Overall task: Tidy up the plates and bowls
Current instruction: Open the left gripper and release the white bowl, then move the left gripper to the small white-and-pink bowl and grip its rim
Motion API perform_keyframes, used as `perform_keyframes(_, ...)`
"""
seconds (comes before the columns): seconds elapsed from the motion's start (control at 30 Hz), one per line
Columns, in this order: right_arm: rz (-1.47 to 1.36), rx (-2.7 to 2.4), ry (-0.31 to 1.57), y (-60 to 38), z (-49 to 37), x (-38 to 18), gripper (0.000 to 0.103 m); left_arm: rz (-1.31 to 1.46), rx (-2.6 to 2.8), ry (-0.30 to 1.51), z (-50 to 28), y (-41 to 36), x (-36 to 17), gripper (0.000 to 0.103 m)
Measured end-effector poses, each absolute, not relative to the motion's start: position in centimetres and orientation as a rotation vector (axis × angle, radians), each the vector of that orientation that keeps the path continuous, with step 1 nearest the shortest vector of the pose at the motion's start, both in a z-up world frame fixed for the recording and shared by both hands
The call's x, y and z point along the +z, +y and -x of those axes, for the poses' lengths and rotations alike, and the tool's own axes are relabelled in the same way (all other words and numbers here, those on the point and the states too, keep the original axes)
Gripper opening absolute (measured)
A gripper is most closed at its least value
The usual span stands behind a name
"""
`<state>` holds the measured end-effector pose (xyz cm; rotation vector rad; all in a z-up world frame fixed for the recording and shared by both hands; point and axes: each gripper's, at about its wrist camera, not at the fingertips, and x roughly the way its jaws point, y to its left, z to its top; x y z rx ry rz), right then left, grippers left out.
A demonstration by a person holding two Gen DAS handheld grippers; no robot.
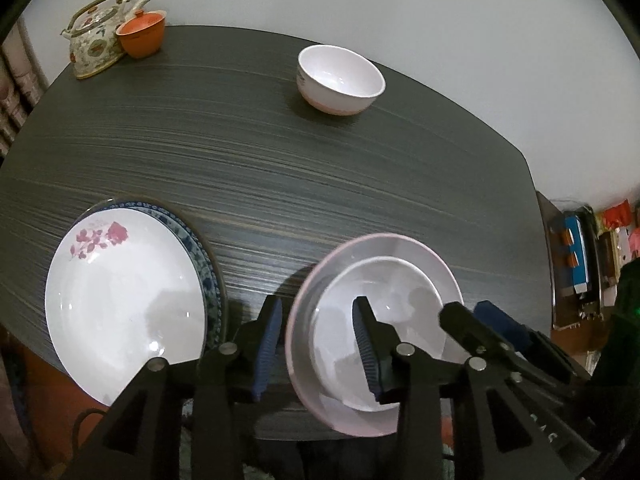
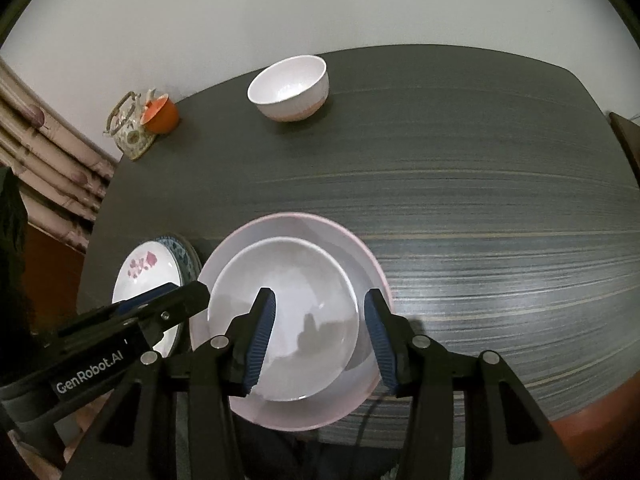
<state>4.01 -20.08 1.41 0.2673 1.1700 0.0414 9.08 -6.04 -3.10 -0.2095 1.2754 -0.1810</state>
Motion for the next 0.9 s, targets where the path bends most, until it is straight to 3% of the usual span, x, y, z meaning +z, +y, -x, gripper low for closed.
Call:
perform_keyframes(0.07,-0.277,0.036,1.163,-20.4,-4.2,1.5,0.053,0.213,-0.162,1.275,-9.3,-5.5,-3.2,0.041)
perform_keyframes(0.47,-0.359,0.065,1.171,-23.1,-6.4,0.8,0.056,0.250,-0.090,1.296,-12.6,-3.6,-4.2,0.055)
perform_keyframes(0.6,-0.380,0.056,1.191,-24.3,-7.7,0.4,0.063,0.271,-0.075,1.310,-14.0,-3.1,-4.6,0.056)
perform_keyframes(0.9,-0.418,0.054,1.176,-26.4,-11.6,0.4,0.066,0.336,-0.058,1.280,-17.7,-2.1,-5.0,0.058)
